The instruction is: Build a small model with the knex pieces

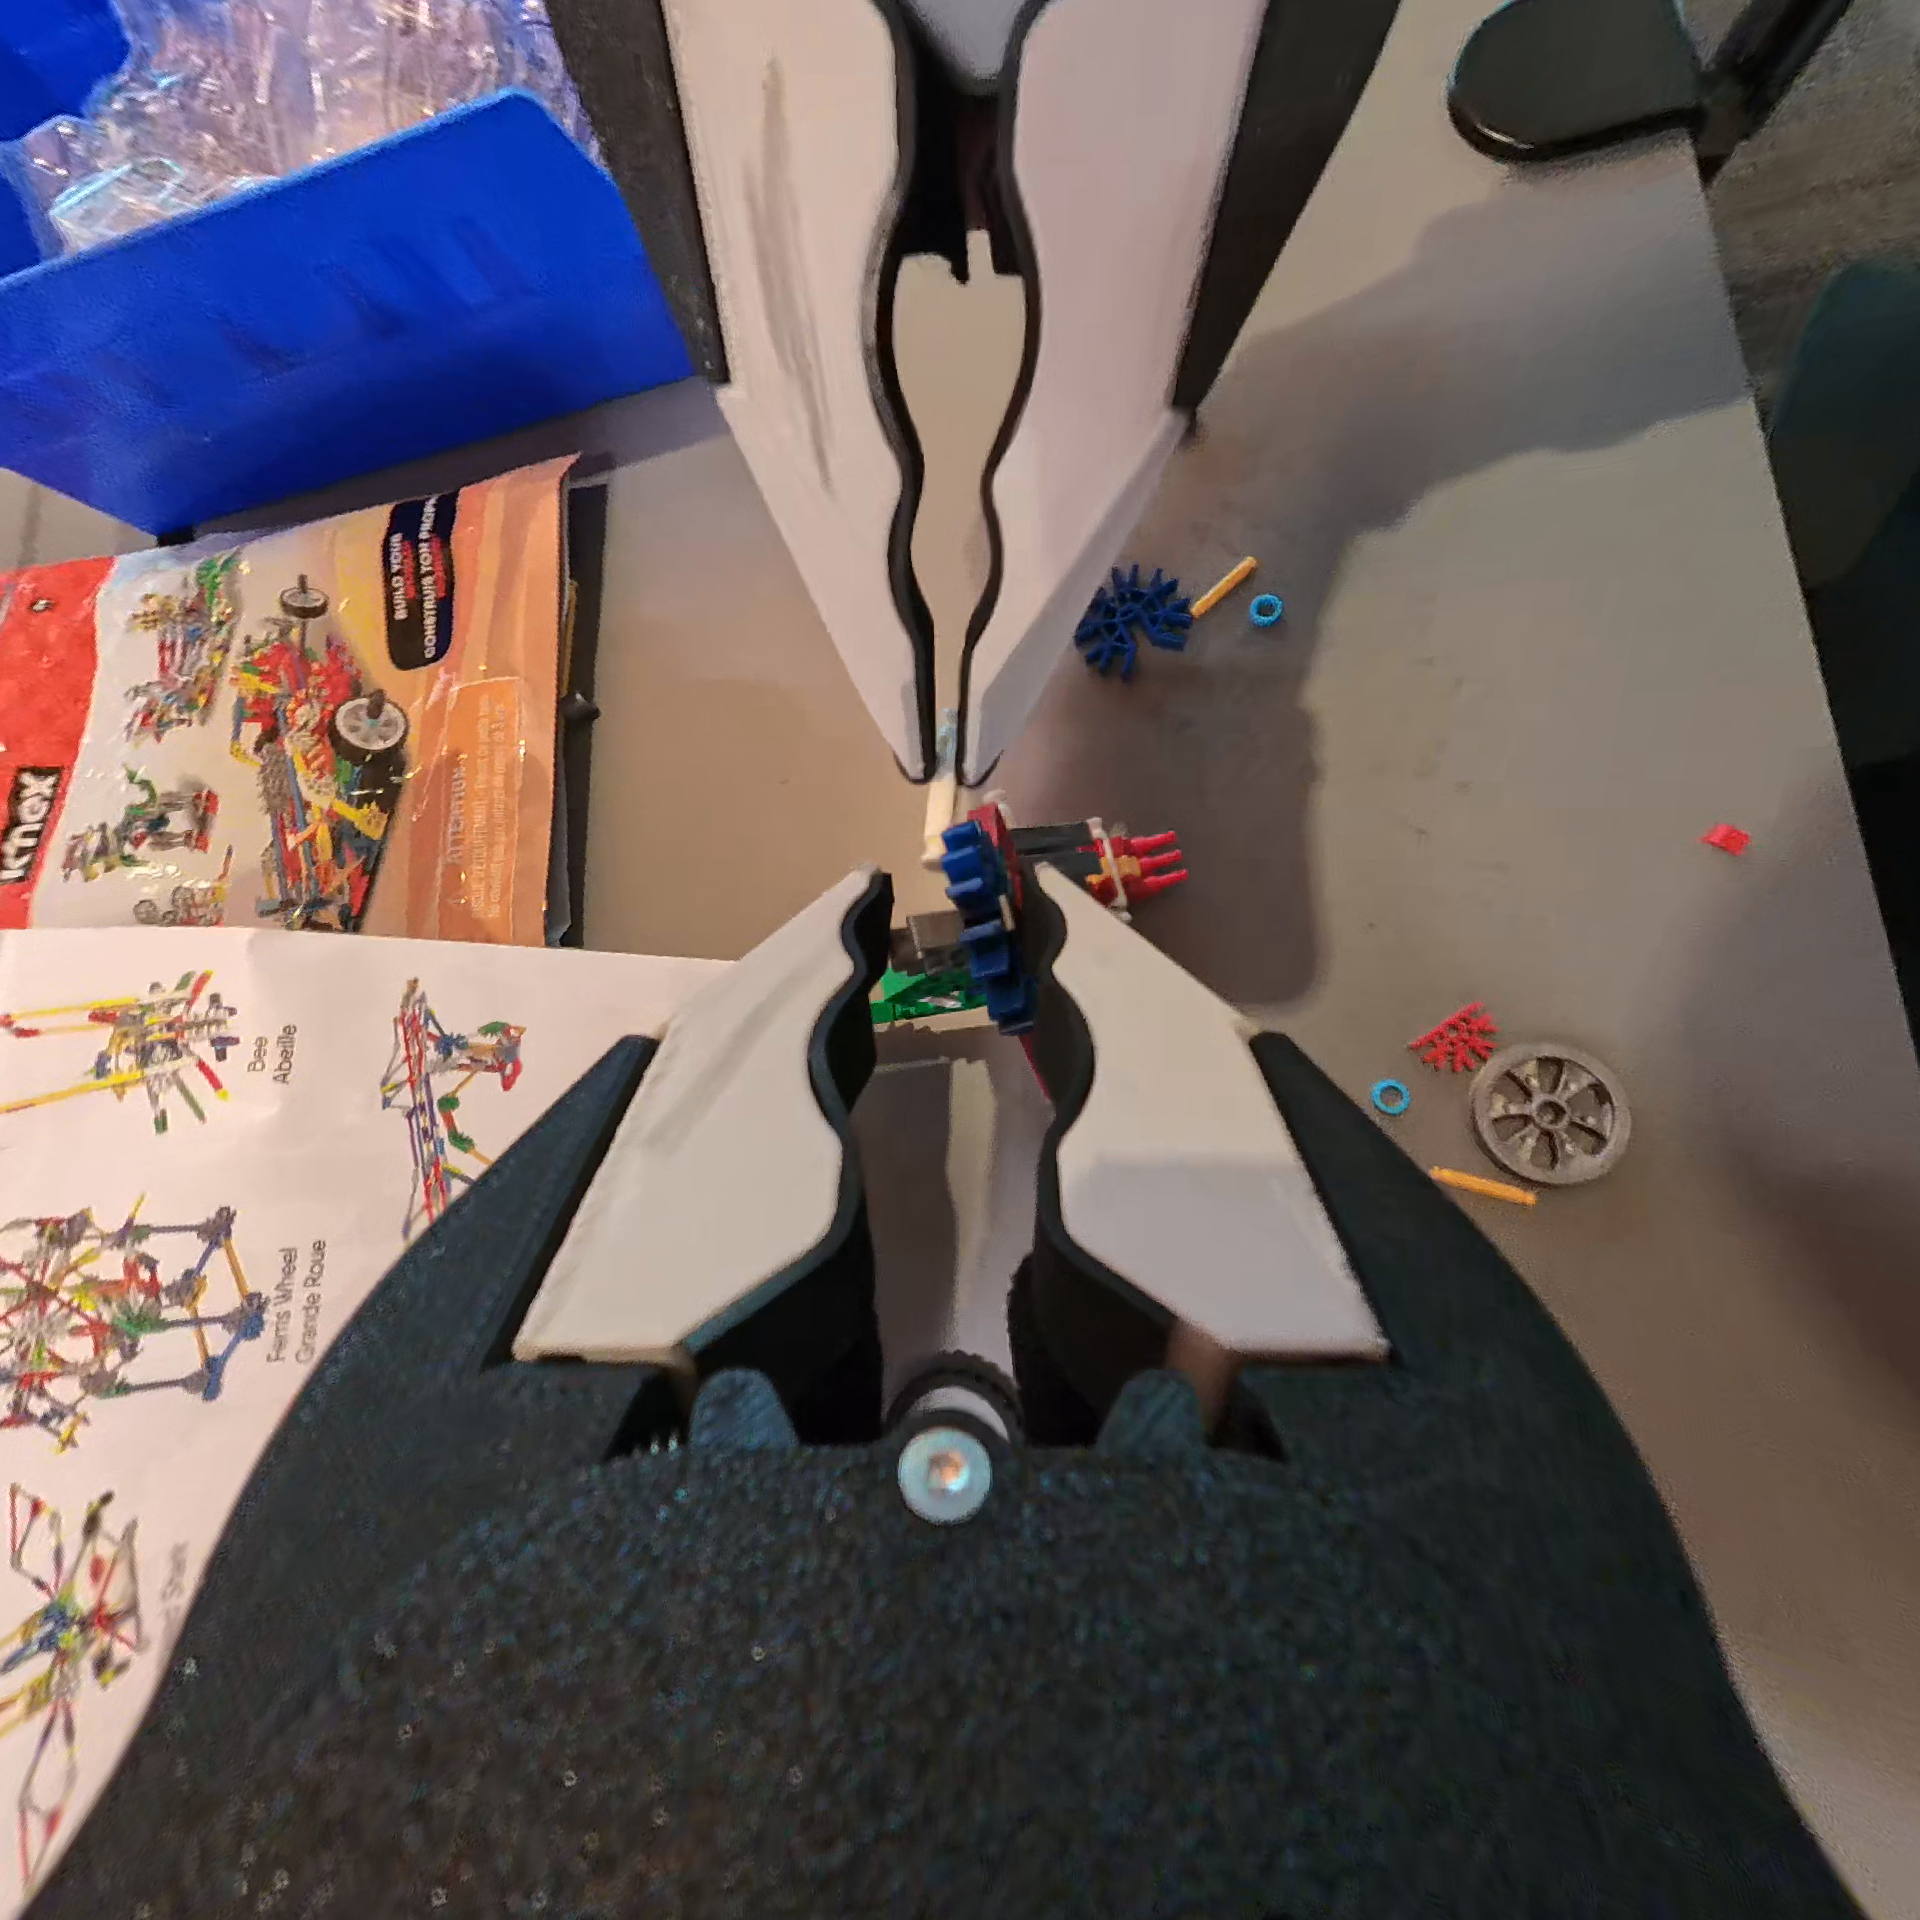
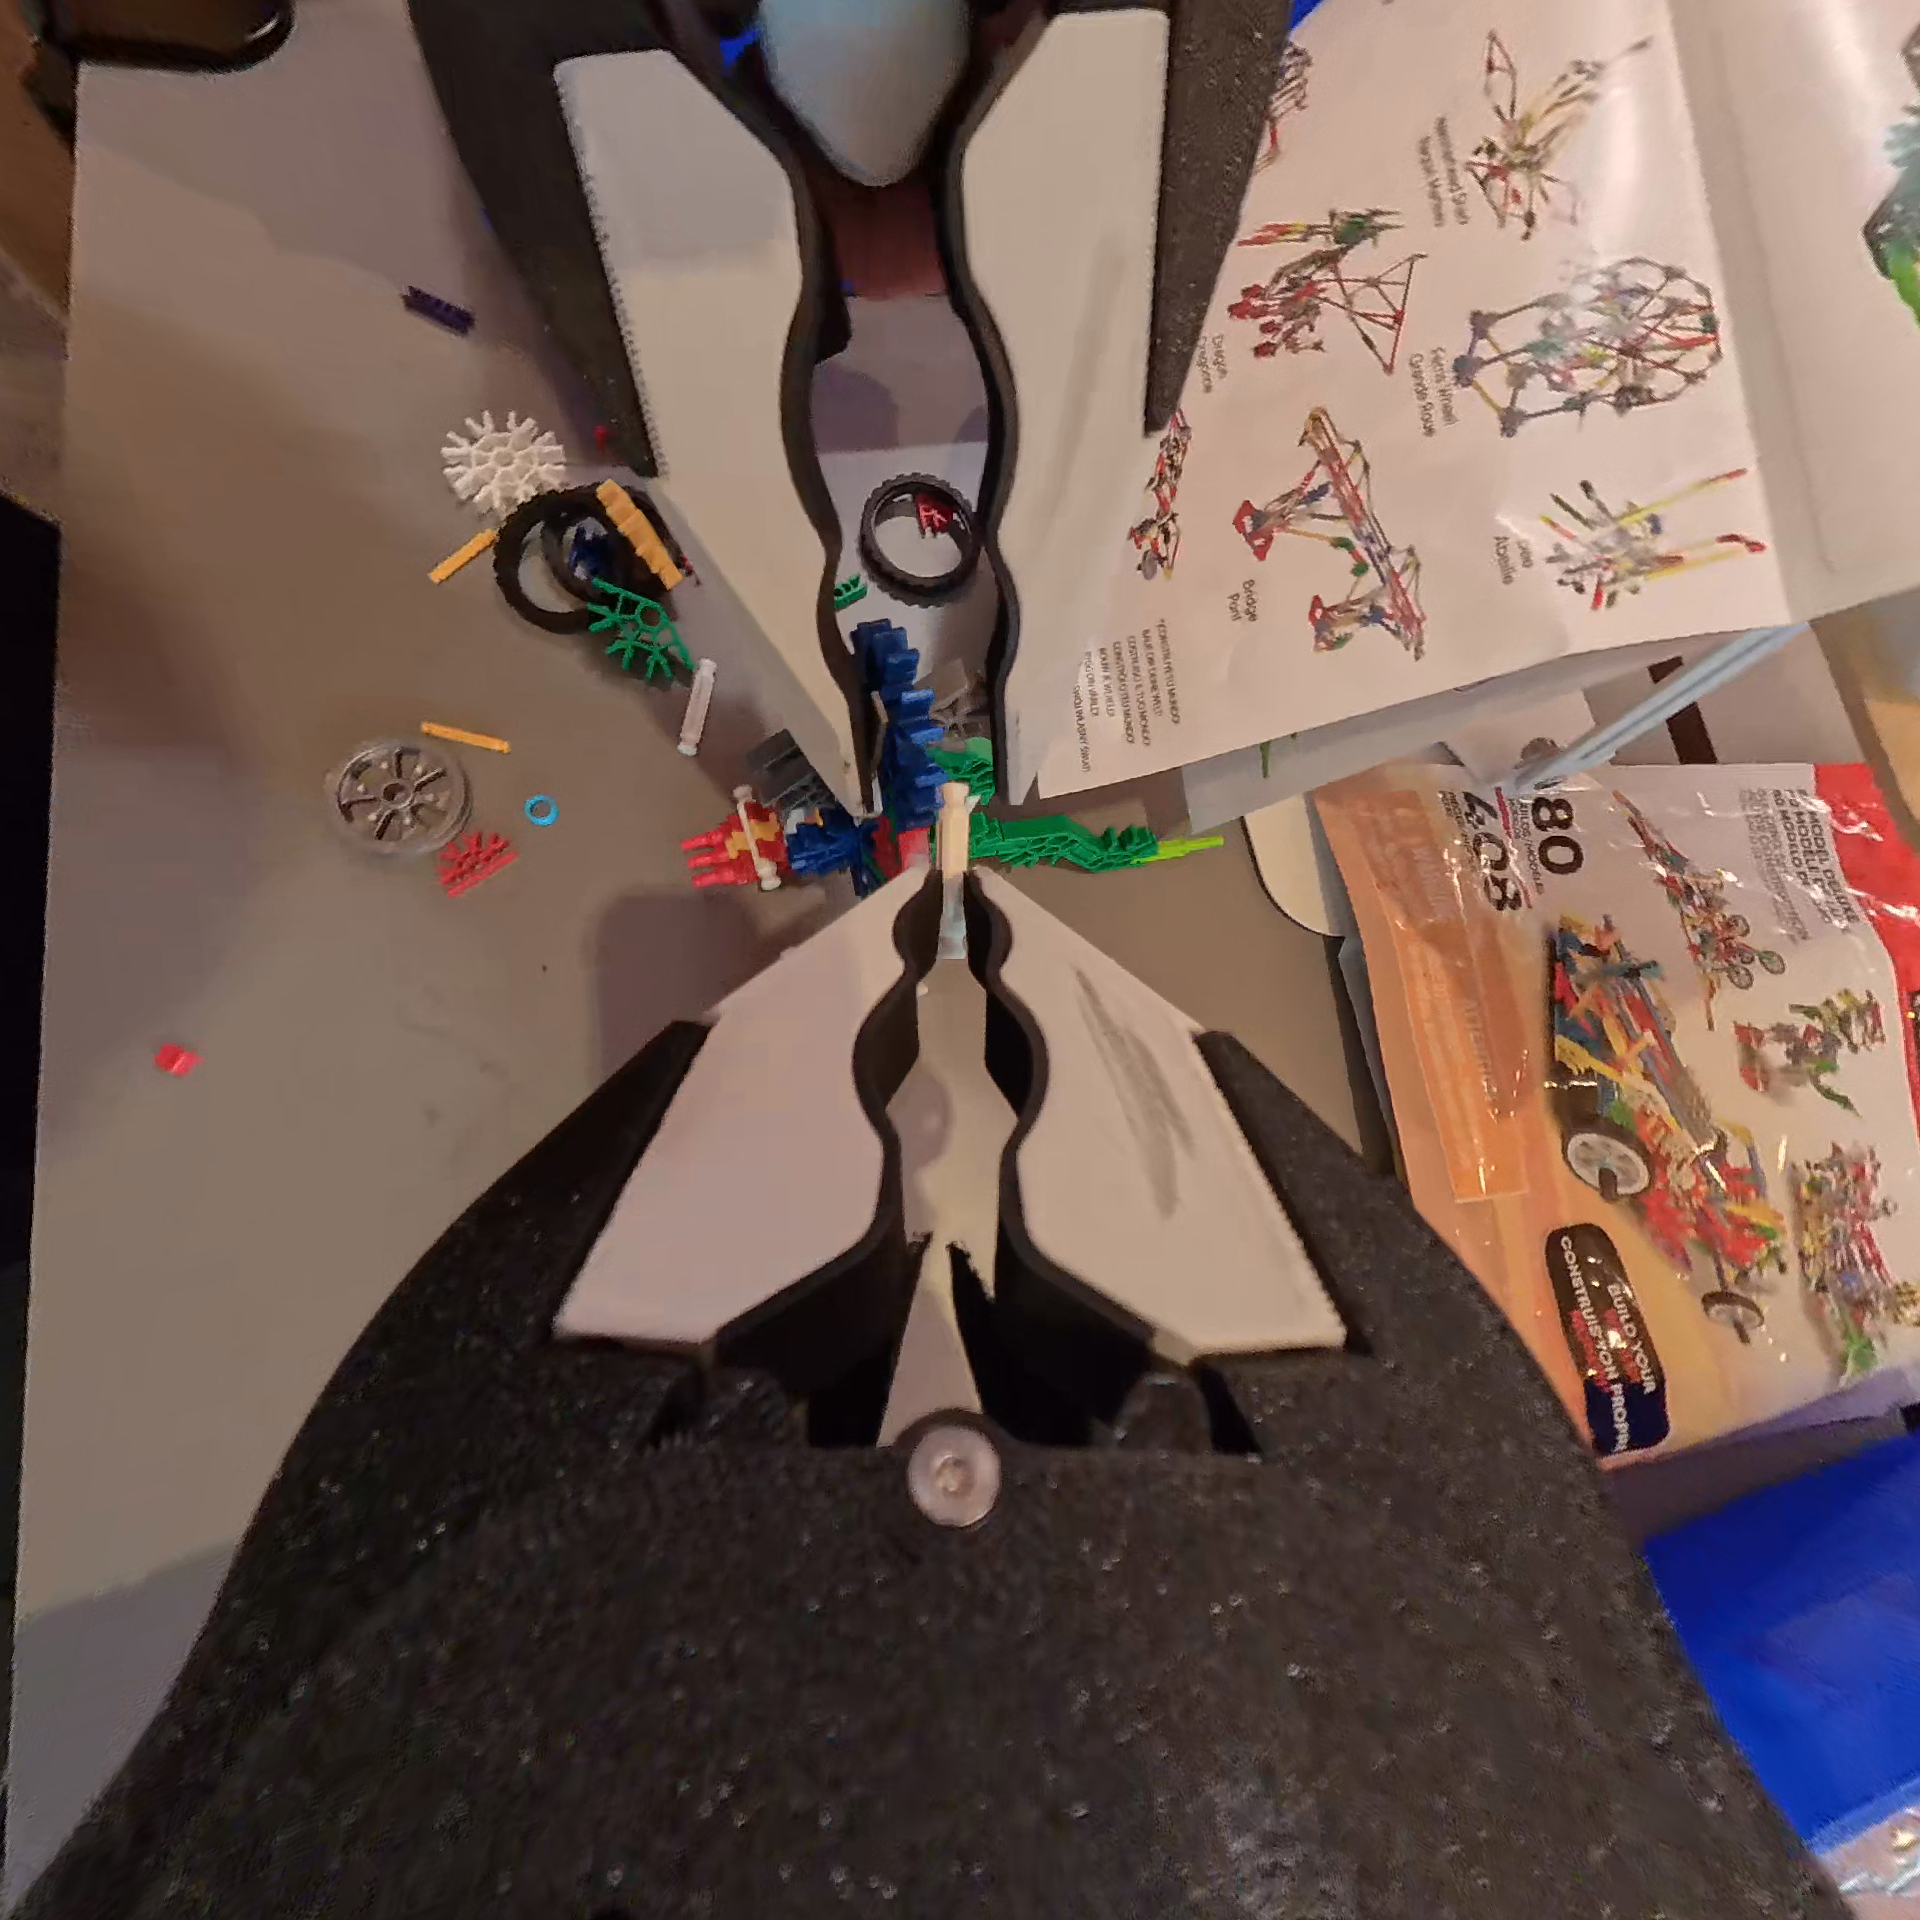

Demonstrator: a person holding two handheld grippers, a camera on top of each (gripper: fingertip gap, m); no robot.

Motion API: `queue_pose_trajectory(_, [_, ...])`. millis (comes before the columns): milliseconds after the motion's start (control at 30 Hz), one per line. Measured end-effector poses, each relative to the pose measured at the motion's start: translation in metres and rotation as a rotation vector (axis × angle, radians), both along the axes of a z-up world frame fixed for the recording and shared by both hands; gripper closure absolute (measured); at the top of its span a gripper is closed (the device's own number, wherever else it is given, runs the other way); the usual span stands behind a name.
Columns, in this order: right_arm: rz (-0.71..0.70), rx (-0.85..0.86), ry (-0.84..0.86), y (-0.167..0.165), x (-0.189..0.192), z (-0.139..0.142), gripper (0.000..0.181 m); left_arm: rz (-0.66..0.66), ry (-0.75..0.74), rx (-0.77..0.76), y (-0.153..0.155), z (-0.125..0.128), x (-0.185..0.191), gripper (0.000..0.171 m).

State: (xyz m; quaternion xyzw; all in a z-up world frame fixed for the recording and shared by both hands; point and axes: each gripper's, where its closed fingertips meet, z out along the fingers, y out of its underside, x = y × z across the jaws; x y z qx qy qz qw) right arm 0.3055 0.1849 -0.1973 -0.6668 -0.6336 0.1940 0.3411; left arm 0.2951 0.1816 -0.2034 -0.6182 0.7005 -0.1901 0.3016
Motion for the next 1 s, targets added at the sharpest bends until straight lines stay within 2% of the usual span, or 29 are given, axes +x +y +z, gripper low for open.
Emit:
queue_pose_trajectory(367, [0.068, -0.023, -0.096, 0.001, 0.001, -0.002, 0.178, -0.047, 0.009, -0.004, -0.001, -0.001, 0.001, 0.149])
queue_pose_trajectory(667, [0.187, -0.054, -0.114, -0.010, -0.003, 0.003, 0.178, -0.099, 0.010, -0.023, -0.007, -0.001, 0.003, 0.150])
queue_pose_trajectory(1000, [0.184, -0.052, -0.140, -0.012, 0.000, 0.001, 0.178, -0.107, 0.019, -0.027, -0.009, -0.002, 0.005, 0.149])
